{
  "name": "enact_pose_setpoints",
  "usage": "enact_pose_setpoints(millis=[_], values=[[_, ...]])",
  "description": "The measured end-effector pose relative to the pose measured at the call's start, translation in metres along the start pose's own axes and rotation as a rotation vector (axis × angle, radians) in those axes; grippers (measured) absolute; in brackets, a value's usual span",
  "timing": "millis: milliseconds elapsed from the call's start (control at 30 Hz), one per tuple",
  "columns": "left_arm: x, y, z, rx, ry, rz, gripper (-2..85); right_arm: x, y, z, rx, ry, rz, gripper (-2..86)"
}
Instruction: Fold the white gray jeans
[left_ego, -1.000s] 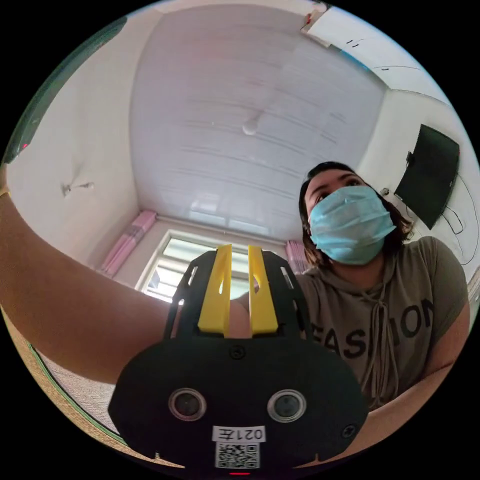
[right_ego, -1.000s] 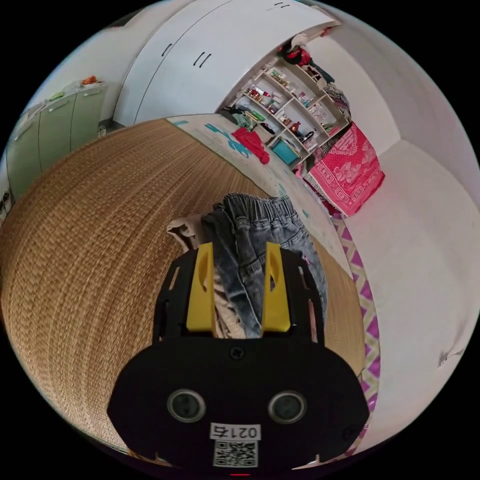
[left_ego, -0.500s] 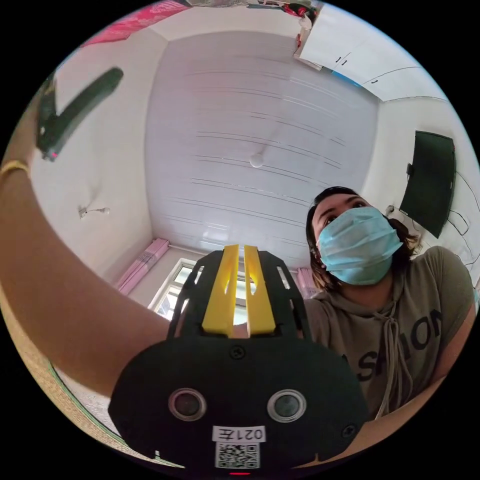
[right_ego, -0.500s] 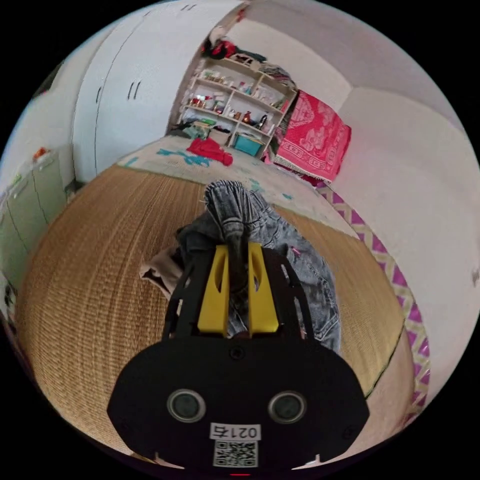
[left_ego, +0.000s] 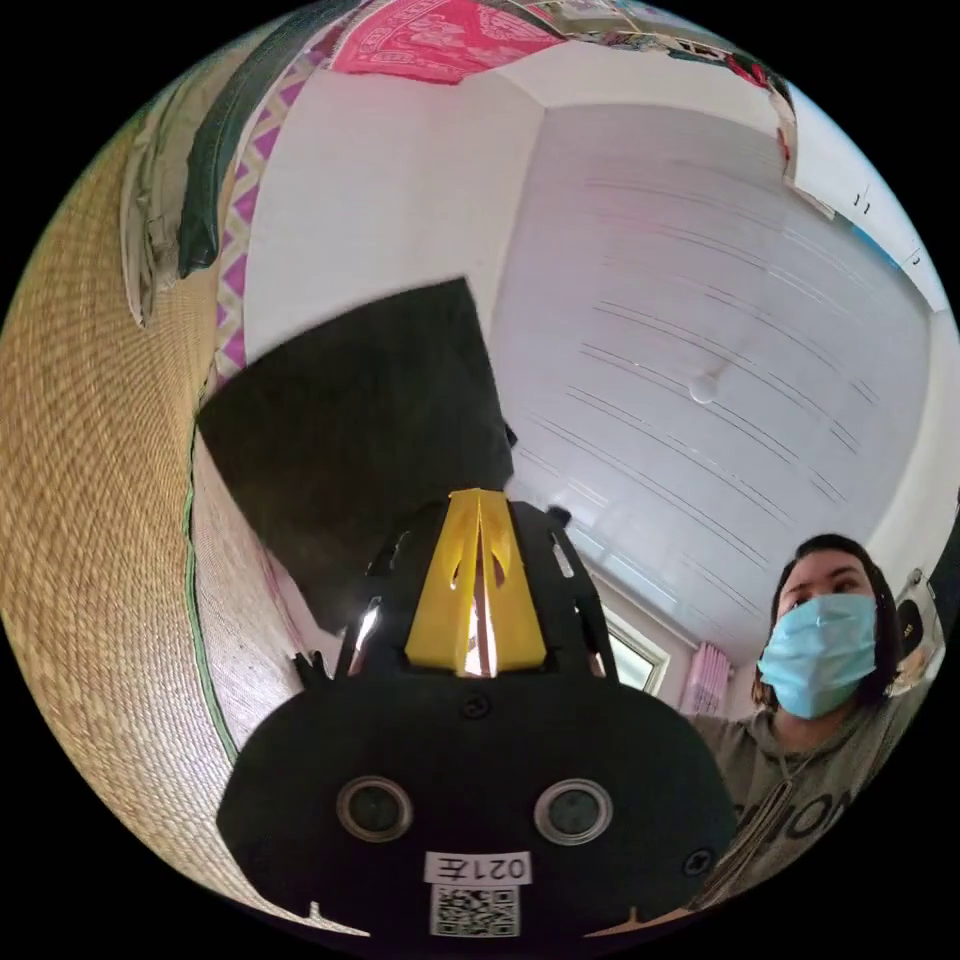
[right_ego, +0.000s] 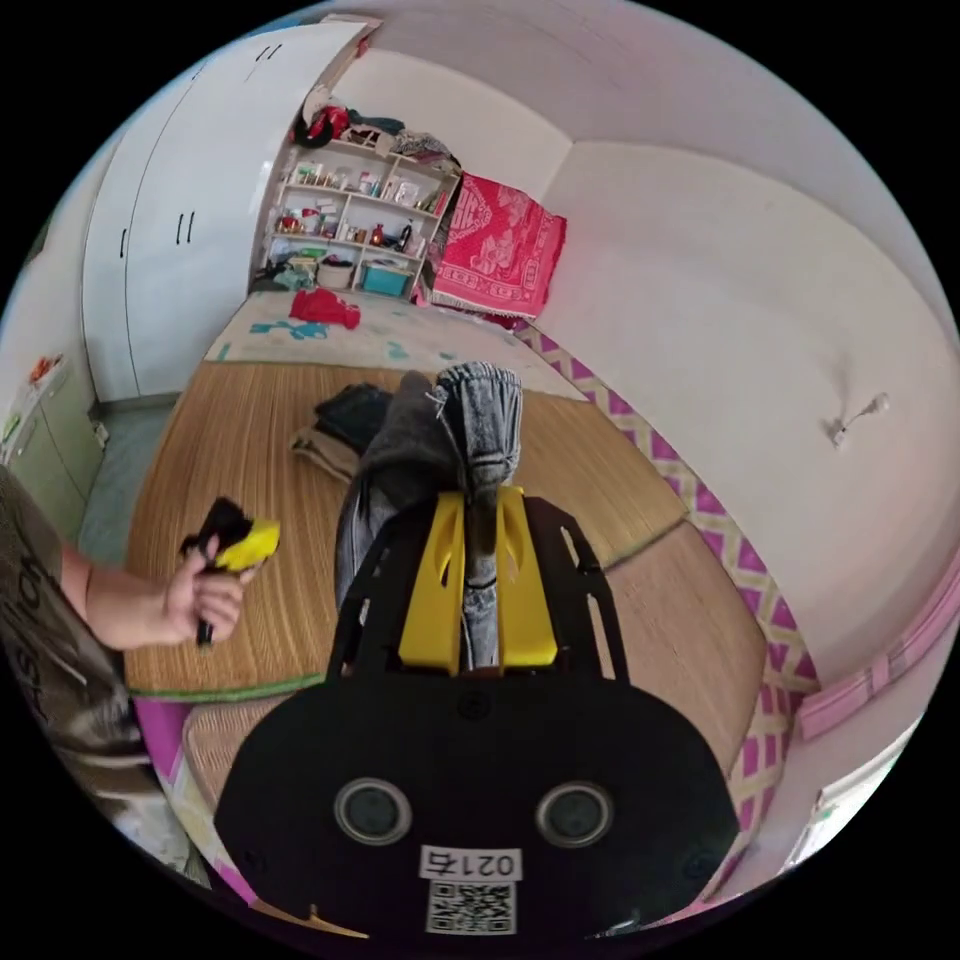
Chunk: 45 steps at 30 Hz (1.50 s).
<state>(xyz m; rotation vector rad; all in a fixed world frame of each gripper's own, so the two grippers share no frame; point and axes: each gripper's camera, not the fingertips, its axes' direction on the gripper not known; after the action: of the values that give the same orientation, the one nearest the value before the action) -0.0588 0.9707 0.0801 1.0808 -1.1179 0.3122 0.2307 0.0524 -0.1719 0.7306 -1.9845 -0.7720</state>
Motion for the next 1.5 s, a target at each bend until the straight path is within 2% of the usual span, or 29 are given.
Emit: enact_pose_setpoints(millis=[100,167,233,267,300,400,567,633,767,867,967,1067,1167,1300,1433,1500], values=[[0.002,-0.004,0.019,-0.032,-0.178,-0.022,-0.9,-0.063,0.064,-0.034,-0.14,0.058,-0.085,5.1],[0.012,-0.008,0.04,-0.068,-0.425,-0.043,-0.9,-0.115,0.101,-0.026,-0.242,0.035,-0.139,4.9],[0.017,-0.01,0.058,-0.117,-0.556,-0.105,-0.9,-0.172,0.139,-0.004,-0.351,-0.001,-0.208,4.8],[0.023,-0.012,0.07,-0.157,-0.552,-0.124,-0.9,-0.203,0.163,0.007,-0.373,-0.055,-0.212,4.8],[0.028,-0.012,0.075,-0.18,-0.542,-0.123,-0.9,-0.221,0.182,0.013,-0.376,-0.125,-0.151,4.9],[0.053,-0.009,0.097,-0.337,-0.618,-0.087,-0.9,-0.236,0.22,0.004,-0.3,-0.135,0.085,5.6],[0.068,0.02,0.117,-0.627,-0.874,-0.016,-0.9,-0.252,0.251,-0.035,-0.219,-0.218,0.155,5.8],[0.071,0.035,0.128,-0.677,-0.93,0.006,-0.9,-0.261,0.254,-0.043,-0.192,-0.207,0.156,7.2],[0.083,0.068,0.177,-0.725,-1.026,0.079,-0.9,-0.3,0.258,-0.014,-0.206,-0.003,0.088,11.4],[0.092,0.086,0.217,-0.735,-1.066,0.11,-0.9,-0.308,0.263,0.016,-0.204,0.06,0.113,10.0],[0.099,0.099,0.253,-0.75,-1.083,0.119,-0.9,-0.297,0.276,0.041,-0.27,-0.054,0.145,5.3],[0.108,0.111,0.289,-0.772,-1.104,0.142,-0.9,-0.233,0.311,0.0,-0.085,-0.15,0.406,3.9],[0.113,0.128,0.332,-0.821,-1.103,0.168,-0.8,-0.159,0.371,-0.068,0.112,-0.163,0.653,3.1],[0.114,0.16,0.403,-0.925,-1.12,0.259,0.1,-0.09,0.479,-0.169,0.269,-0.042,0.864,2.9],[0.112,0.22,0.499,-1.118,-1.089,0.445,9.1,-0.059,0.586,-0.233,0.282,0.133,1.023,2.9],[0.11,0.246,0.536,-1.195,-1.067,0.49,10.6,-0.046,0.667,-0.256,0.244,0.225,1.163,2.6]])
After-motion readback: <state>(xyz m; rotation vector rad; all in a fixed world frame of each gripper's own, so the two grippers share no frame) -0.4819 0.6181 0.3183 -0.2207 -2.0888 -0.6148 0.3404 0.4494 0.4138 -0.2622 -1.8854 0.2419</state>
